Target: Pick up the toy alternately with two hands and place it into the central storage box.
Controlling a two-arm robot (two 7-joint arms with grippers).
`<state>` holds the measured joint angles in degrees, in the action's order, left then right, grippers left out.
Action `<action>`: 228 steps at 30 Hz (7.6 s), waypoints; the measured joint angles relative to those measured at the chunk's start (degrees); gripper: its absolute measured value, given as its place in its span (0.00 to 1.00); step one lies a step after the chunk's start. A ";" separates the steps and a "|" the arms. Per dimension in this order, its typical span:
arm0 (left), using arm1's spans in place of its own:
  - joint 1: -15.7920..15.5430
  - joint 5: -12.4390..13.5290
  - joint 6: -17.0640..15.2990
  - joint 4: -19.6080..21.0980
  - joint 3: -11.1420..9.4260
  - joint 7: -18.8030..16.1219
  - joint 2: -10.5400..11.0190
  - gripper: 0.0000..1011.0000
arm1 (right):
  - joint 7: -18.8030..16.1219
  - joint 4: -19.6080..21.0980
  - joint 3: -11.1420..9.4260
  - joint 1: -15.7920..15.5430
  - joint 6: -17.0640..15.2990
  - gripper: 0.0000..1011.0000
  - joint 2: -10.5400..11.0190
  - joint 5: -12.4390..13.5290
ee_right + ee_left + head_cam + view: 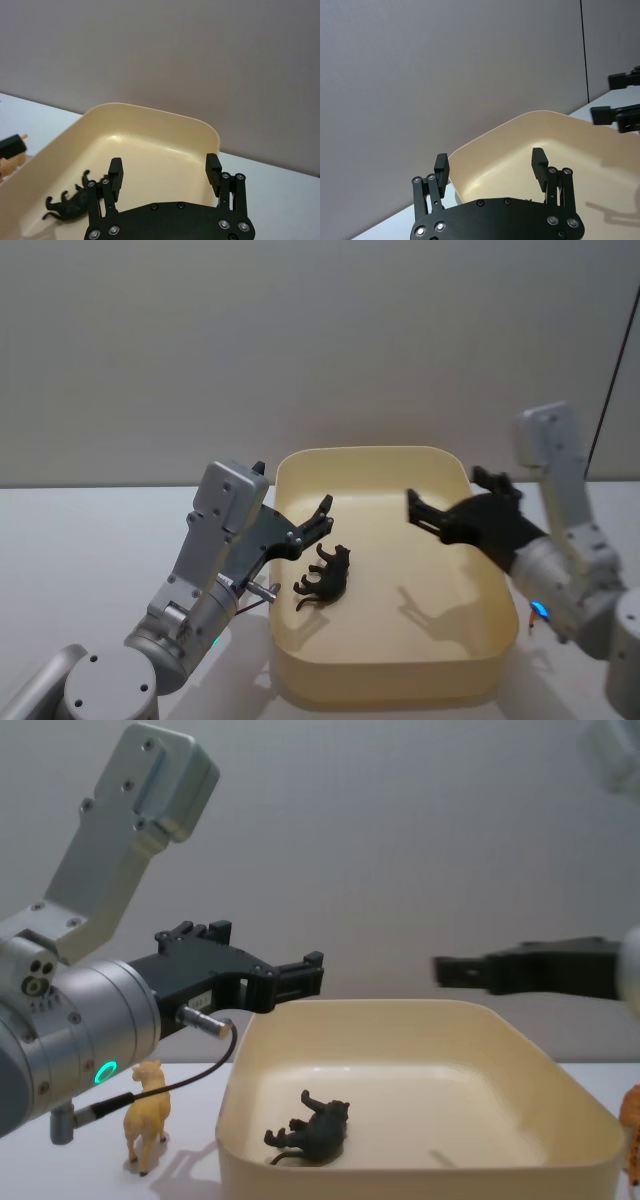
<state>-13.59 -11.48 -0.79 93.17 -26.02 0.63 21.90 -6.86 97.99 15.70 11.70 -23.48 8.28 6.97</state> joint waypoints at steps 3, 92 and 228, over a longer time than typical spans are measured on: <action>0.00 0.00 0.00 0.00 0.00 0.00 0.00 0.99 | 1.25 1.81 -1.02 -1.50 -0.79 0.99 1.41 0.85; 0.00 0.00 0.00 0.00 0.00 0.00 0.00 0.99 | 6.85 -8.83 -4.89 -3.78 -2.84 0.30 2.75 -1.06; 6.78 -17.59 -16.98 6.40 7.43 -8.24 8.23 0.99 | 1.19 -2.86 -5.62 7.90 -10.45 0.99 -1.53 2.23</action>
<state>-6.81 -29.07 -17.78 99.57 -18.59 -7.62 30.13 -5.67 95.13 10.08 19.61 -33.94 6.75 9.20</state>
